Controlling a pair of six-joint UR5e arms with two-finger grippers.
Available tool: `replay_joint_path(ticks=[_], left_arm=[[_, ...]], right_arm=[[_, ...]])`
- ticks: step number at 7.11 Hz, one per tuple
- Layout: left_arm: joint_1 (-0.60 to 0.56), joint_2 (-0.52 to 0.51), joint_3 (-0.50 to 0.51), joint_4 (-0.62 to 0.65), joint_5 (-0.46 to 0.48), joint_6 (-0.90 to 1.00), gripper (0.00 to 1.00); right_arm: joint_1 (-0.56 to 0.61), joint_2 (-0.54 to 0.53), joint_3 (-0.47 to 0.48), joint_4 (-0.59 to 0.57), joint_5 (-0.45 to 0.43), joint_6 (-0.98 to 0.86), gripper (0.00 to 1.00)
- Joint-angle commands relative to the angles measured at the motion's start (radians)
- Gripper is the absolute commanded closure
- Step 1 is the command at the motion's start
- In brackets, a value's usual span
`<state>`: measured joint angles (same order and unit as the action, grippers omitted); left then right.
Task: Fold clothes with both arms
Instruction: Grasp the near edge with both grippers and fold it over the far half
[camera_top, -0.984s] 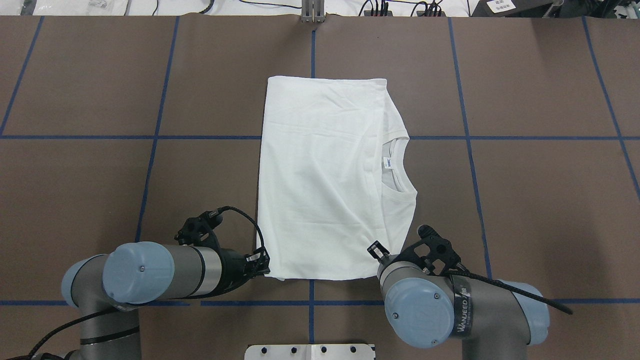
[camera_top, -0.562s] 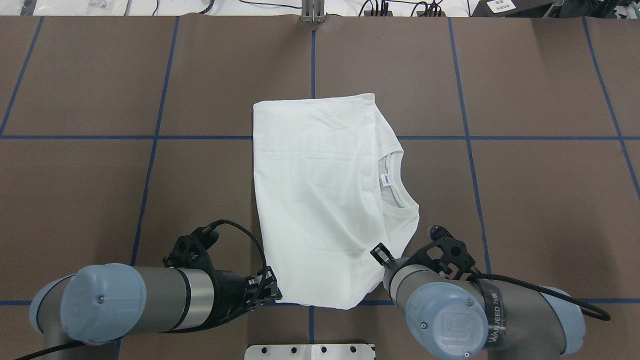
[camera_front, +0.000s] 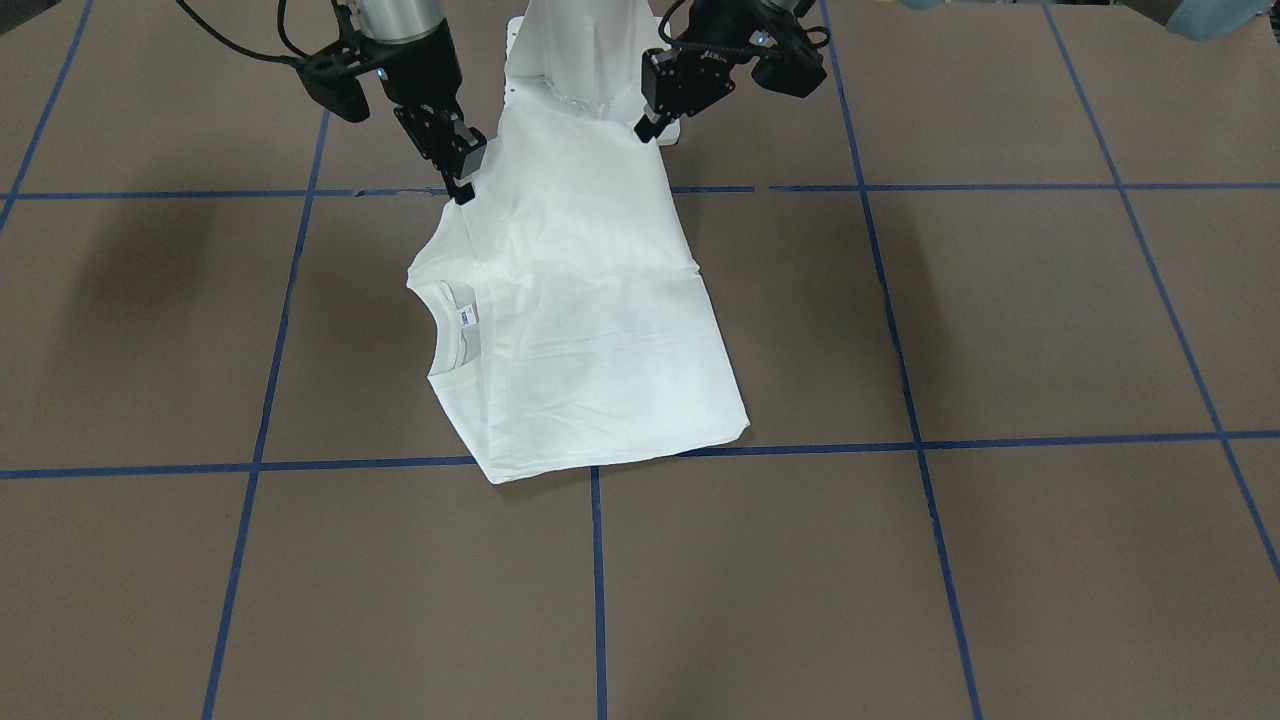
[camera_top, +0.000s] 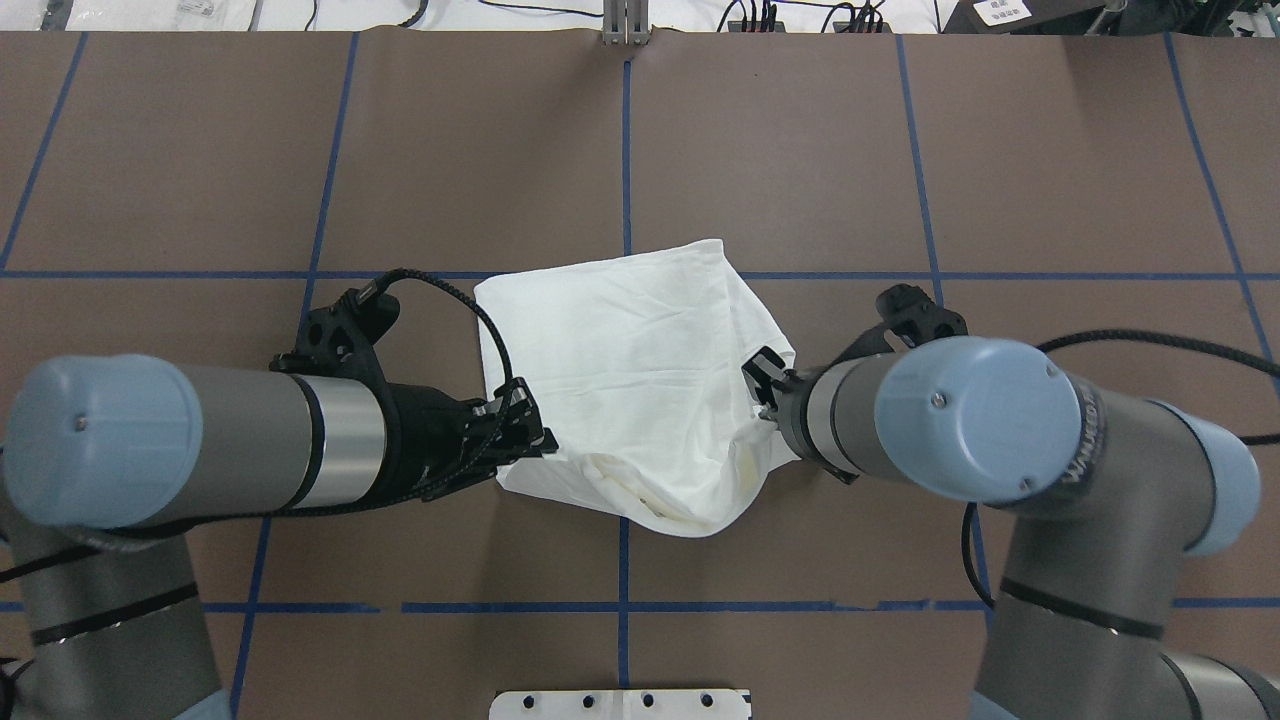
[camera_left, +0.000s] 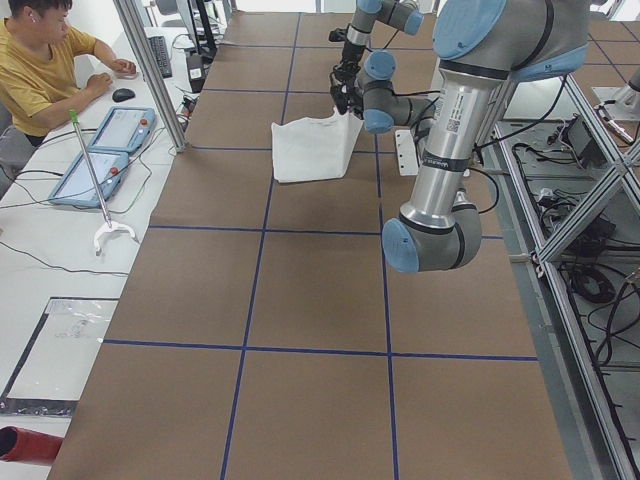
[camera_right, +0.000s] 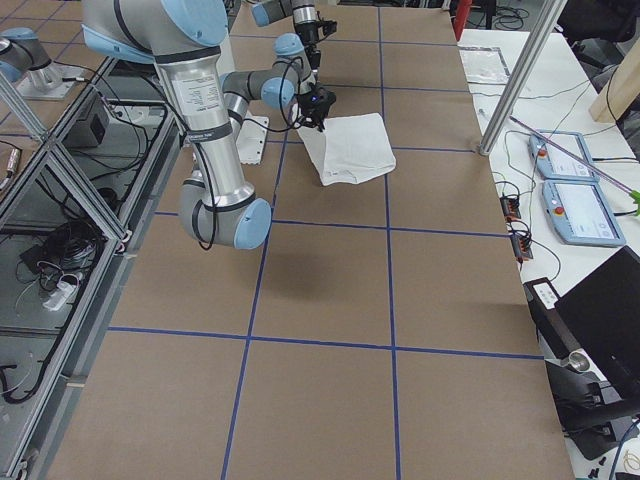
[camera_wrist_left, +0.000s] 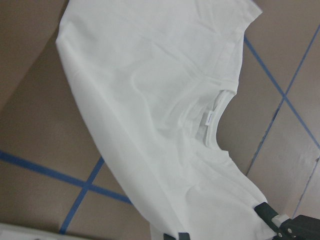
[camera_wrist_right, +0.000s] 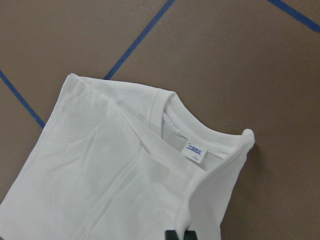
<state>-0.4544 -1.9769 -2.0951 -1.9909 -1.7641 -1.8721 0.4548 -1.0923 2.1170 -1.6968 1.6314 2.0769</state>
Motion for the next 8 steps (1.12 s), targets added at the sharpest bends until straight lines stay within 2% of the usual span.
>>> replay_joint_path(ticks=[1, 2, 3, 4, 5, 6, 7, 8], left_arm=[[-0.110, -0.049, 0.195, -0.028, -0.021, 0.150, 1.00], [-0.140, -0.051, 0.272, -0.101, -0.021, 0.181, 1.00], [-0.168, -0.059, 0.362, -0.186, -0.021, 0.198, 1.00], [-0.219, -0.098, 0.500, -0.254, -0.021, 0.274, 0.36], [-0.265, -0.111, 0.609, -0.344, -0.021, 0.348, 0.21], [-0.312, -0.112, 0.653, -0.386, -0.028, 0.355, 0.20], [-0.340, -0.112, 0.662, -0.387, -0.032, 0.404, 0.15], [-0.365, -0.108, 0.662, -0.387, -0.044, 0.428, 0.15]], right_arm=[[0.116, 0.138, -0.242, 0.005, 0.047, -0.145, 1.00], [0.154, 0.184, -0.343, 0.047, 0.085, -0.197, 1.00], [0.189, 0.216, -0.477, 0.165, 0.125, -0.243, 1.00], [0.223, 0.304, -0.703, 0.284, 0.168, -0.336, 0.01], [0.255, 0.365, -0.903, 0.425, 0.171, -0.387, 0.00], [0.357, 0.365, -0.939, 0.457, 0.273, -0.528, 0.00], [0.422, 0.338, -0.937, 0.454, 0.348, -0.622, 0.00], [0.442, 0.289, -0.928, 0.462, 0.352, -0.685, 0.00]])
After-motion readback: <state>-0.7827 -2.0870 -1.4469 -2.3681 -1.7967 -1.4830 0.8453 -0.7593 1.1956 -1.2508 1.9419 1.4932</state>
